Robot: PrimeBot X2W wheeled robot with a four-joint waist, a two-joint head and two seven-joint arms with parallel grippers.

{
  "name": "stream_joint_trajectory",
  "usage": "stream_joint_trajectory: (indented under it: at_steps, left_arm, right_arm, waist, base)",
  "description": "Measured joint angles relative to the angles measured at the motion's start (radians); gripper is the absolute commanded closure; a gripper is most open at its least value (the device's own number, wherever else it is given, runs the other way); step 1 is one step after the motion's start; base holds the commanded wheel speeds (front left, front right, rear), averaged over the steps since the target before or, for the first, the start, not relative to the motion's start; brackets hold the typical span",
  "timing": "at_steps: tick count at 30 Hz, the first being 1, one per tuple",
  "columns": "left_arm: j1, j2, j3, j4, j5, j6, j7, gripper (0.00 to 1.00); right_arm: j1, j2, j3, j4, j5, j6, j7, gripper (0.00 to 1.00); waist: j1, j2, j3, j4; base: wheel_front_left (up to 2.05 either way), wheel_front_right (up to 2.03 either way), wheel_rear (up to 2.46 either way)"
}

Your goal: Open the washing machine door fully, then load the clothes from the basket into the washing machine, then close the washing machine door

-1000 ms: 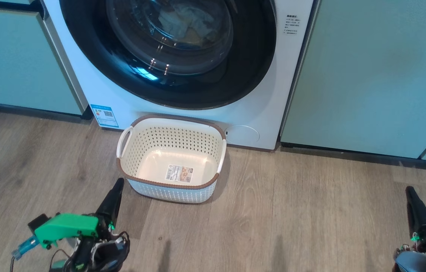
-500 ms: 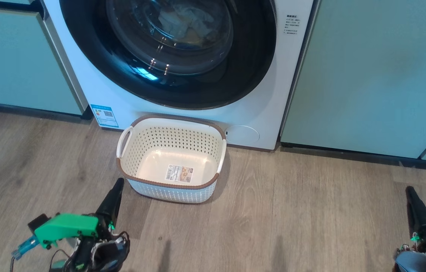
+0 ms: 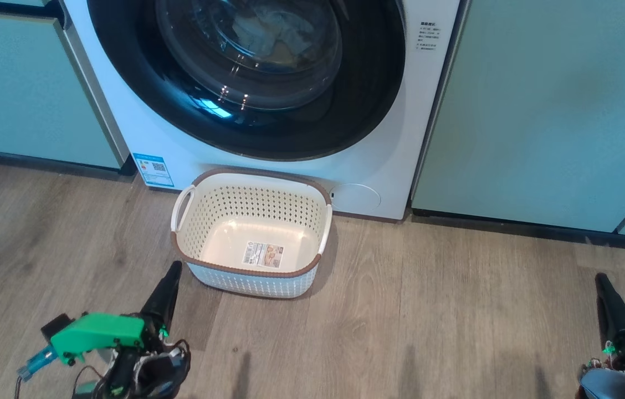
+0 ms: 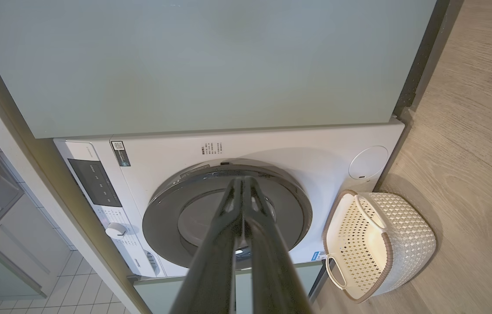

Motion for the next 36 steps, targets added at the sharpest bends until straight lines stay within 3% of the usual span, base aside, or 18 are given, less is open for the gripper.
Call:
stream_joint_trajectory:
  at_steps: [36]
  left_arm:
    - [0.0, 0.0, 0.0, 0.0, 0.0, 0.0, 0.0, 1.0]
  right_arm:
    - [0.0, 0.0, 0.0, 0.0, 0.0, 0.0, 0.0, 1.0]
  waist:
    - [0.0, 0.0, 0.0, 0.0]
  base:
    - [0.0, 0.0, 0.0]
